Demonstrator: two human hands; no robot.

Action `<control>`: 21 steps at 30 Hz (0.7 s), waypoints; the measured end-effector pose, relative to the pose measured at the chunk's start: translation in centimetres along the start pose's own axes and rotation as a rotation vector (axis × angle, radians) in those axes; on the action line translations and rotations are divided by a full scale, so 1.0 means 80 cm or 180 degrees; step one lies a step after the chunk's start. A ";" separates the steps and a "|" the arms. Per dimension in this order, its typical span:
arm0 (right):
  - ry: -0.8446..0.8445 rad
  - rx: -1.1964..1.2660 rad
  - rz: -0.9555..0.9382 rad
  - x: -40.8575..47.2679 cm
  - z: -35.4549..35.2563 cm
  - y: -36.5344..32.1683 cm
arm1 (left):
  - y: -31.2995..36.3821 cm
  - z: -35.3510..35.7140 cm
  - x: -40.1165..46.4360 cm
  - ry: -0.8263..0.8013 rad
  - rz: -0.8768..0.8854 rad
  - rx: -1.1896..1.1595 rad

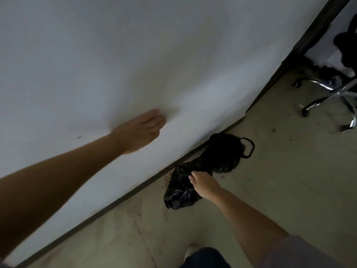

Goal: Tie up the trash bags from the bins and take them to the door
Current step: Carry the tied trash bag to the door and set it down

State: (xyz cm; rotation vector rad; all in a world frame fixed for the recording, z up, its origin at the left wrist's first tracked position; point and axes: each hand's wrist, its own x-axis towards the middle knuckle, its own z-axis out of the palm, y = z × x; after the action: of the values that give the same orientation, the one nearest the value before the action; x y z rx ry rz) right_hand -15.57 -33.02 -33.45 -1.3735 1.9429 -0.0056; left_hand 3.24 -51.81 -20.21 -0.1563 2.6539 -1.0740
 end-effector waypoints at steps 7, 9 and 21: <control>0.0283 -0.0813 -0.0489 0.086 0.070 0.060 | 0.003 0.037 0.006 0.0670 -0.0108 0.0422; 0.0392 -0.0955 -0.0557 0.105 0.083 0.074 | -0.001 0.041 0.008 0.0964 0.0042 0.0294; 0.0221 -0.1194 -0.0239 0.066 0.038 0.060 | 0.015 0.031 0.010 0.0718 -0.0055 -0.0242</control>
State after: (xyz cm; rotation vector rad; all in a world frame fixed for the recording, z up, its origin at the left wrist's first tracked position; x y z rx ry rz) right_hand -18.57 -34.05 -40.54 -1.7070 2.0181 0.2924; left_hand 3.24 -52.78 -22.94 -0.0773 2.9007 -1.0529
